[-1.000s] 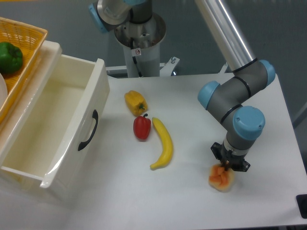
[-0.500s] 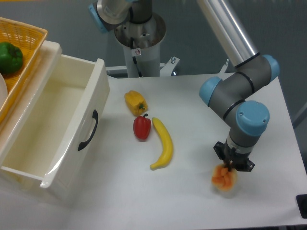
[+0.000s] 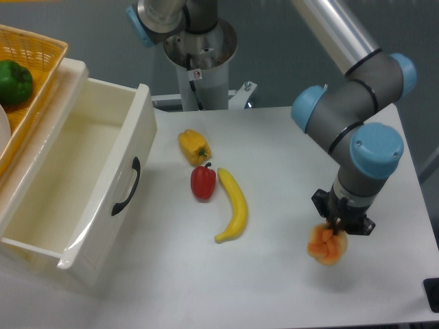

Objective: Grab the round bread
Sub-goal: 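Lift the grasped bread roll up off the table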

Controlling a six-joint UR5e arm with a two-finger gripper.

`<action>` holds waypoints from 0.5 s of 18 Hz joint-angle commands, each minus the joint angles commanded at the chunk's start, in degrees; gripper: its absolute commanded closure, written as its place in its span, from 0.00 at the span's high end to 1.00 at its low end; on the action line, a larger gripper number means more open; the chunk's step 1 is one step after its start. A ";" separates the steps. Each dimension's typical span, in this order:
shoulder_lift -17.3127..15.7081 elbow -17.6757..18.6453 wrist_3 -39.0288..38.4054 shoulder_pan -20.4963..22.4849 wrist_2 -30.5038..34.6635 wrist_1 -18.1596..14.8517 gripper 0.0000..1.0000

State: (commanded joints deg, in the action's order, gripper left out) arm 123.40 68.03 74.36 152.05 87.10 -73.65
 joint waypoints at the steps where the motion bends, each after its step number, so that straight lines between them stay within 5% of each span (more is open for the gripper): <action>1: 0.00 0.17 0.00 0.00 0.17 -0.26 0.05; 9: -1.23 0.61 0.53 0.26 2.97 -1.32 0.00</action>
State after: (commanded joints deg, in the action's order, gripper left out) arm 122.17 68.64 74.88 152.31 90.07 -74.97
